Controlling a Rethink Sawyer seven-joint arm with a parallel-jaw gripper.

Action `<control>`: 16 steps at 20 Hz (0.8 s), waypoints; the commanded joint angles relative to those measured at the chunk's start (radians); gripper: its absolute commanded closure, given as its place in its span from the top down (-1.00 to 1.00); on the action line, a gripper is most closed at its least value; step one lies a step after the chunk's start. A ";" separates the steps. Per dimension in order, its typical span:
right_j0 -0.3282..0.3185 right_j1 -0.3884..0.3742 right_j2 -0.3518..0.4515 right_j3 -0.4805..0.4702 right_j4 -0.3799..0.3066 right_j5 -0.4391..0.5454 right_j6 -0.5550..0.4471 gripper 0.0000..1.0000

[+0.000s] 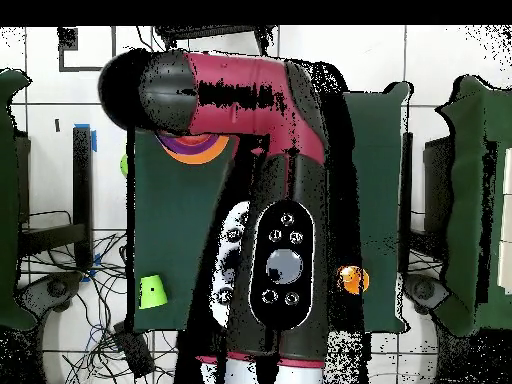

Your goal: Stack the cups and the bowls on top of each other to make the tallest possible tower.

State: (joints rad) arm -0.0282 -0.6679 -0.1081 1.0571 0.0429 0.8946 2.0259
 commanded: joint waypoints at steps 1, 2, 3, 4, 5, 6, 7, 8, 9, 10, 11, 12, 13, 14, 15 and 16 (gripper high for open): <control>-0.063 0.009 0.149 0.136 -0.072 0.107 -0.313 1.00; -0.075 0.011 0.157 0.135 -0.077 0.102 -0.325 1.00; -0.088 0.016 0.166 0.133 -0.084 0.095 -0.337 1.00; -0.101 0.020 0.174 0.131 -0.091 0.089 -0.348 1.00; -0.111 0.024 0.180 0.127 -0.100 0.082 -0.357 1.00; -0.122 0.027 0.187 0.128 -0.106 0.073 -0.366 1.00; -0.134 0.028 0.195 0.134 -0.111 0.059 -0.375 1.00; -0.146 0.029 0.205 0.142 -0.116 0.046 -0.383 1.00; -0.158 0.029 0.213 0.150 -0.124 0.030 -0.391 1.00; -0.171 0.030 0.222 0.159 -0.130 0.016 -0.397 1.00; -0.181 0.033 0.230 0.163 -0.139 0.005 -0.401 1.00; -0.192 0.034 0.237 0.171 -0.147 -0.007 -0.404 1.00; -0.204 0.030 0.244 0.186 -0.155 -0.025 -0.407 1.00; -0.215 0.028 0.252 0.199 -0.164 -0.039 -0.409 1.00; -0.227 0.026 0.262 0.213 -0.170 -0.057 -0.412 1.00; -0.239 0.023 0.274 0.229 -0.178 -0.076 -0.416 1.00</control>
State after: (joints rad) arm -0.2264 -0.6882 0.0156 1.0976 -0.0376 0.8836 1.9690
